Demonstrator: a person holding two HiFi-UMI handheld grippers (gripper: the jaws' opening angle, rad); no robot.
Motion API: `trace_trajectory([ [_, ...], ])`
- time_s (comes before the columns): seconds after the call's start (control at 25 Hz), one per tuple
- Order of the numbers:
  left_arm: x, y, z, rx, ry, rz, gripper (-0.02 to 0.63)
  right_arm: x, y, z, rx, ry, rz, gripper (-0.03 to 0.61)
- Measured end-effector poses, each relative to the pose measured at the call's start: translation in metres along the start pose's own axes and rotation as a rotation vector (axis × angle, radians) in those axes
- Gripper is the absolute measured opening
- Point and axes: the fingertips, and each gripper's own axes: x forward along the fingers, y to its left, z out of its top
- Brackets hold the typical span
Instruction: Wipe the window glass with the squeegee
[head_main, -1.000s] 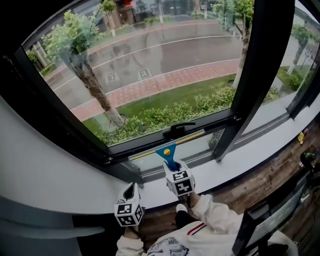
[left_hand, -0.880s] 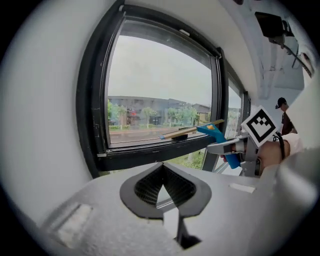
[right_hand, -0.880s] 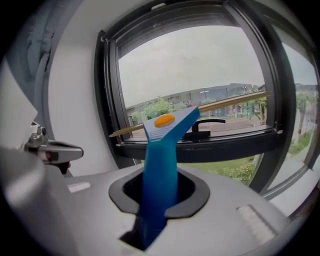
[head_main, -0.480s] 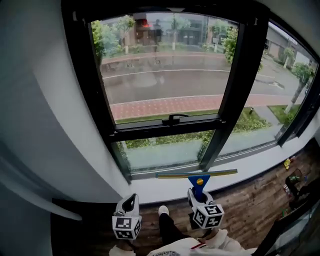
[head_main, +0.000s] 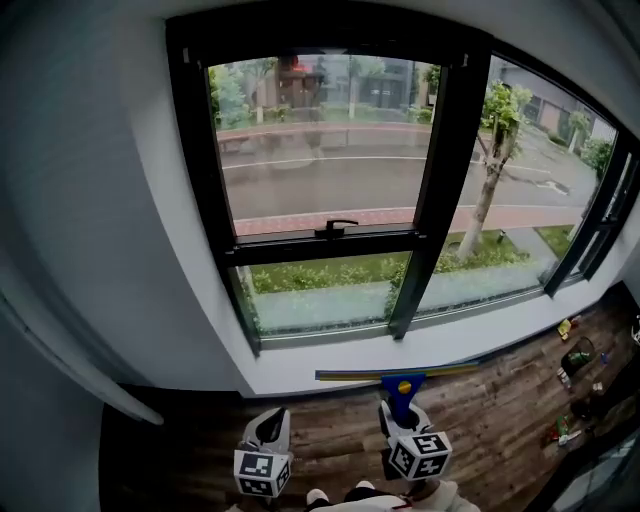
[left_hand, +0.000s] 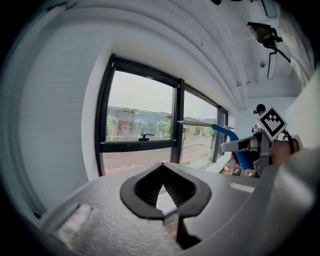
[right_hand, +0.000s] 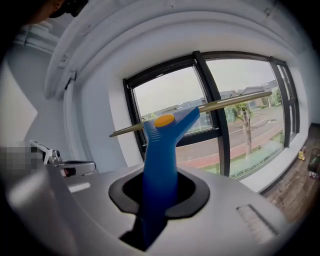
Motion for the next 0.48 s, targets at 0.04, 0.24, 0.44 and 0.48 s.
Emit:
trace_trajectory([
  [0.04, -0.005, -0.012, 0.005, 0.01, -0.008, -0.008, 0.003, -0.009, 0.0, 0.0, -0.006, -0.004, 0.007, 0.072],
  [0.24, -0.015, -0.069, 0.02, 0.034, -0.043, -0.014, 0.003, -0.05, -0.014, 0.003, -0.048, -0.033, 0.043, 0.072],
  [0.44, -0.014, -0.106, 0.024, 0.04, -0.058, 0.026, 0.003, -0.077, -0.036, 0.003, -0.062, -0.053, 0.066, 0.072],
  [0.48, -0.015, -0.11, 0.025, 0.041, -0.057, 0.031, 0.003, -0.079, -0.038, 0.003, -0.056, -0.049, 0.07, 0.072],
])
